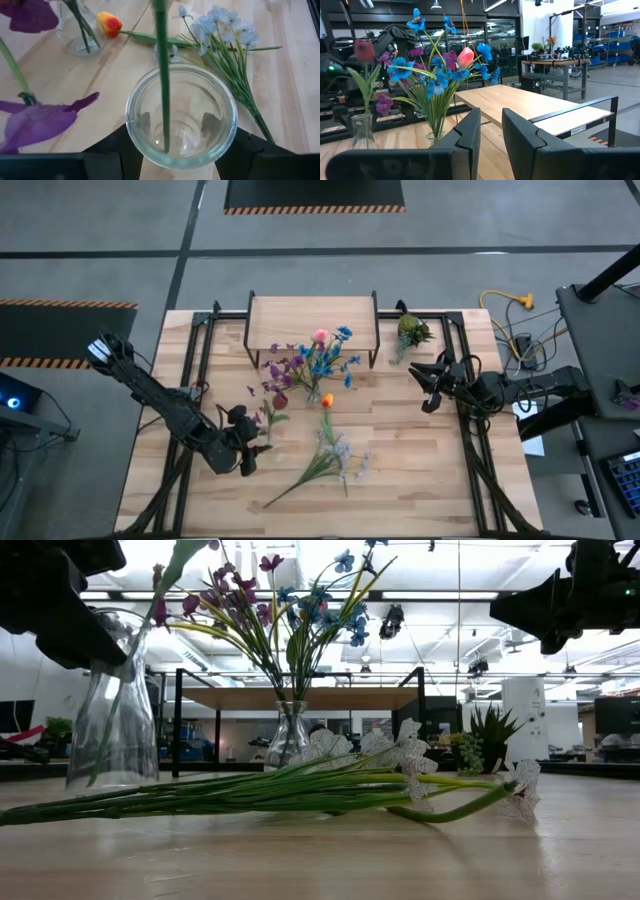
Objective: Pick and place flowers into a vace then onto a shelf
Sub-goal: Adjust the left transparent vase
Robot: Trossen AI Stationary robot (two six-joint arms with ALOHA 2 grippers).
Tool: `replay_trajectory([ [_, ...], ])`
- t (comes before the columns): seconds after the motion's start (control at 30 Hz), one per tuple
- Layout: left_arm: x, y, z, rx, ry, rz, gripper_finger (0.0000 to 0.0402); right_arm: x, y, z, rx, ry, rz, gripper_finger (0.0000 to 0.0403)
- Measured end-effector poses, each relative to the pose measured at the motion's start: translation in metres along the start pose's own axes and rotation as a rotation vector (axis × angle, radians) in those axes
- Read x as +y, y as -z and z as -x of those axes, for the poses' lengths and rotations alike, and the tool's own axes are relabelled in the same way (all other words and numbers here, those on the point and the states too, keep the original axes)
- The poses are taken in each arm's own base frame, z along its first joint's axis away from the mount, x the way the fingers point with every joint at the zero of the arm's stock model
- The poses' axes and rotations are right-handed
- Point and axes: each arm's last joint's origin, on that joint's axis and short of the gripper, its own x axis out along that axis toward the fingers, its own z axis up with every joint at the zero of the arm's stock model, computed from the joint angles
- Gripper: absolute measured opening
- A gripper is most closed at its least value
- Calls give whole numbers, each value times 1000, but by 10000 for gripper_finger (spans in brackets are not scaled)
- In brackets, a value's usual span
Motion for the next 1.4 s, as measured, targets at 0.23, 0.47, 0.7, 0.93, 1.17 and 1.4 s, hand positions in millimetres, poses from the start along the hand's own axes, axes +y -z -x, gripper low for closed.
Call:
replay_trajectory([
  [0.23,0,2,0,34,18,-7,185,0,0,0,0,0,0,72],
  [0.47,0,2,0,33,18,-8,187,0,0,0,0,0,0,72],
  [0.7,3,-7,12,39,18,-57,187,0,0,0,0,0,0,72],
  [0.93,4,-12,18,33,19,-63,202,0,0,0,0,-1,0,72],
  [1.17,5,-11,17,35,13,-62,252,0,0,0,0,-1,0,72],
  [1.4,3,-20,25,37,17,-61,273,0,0,0,0,-1,0,72],
])
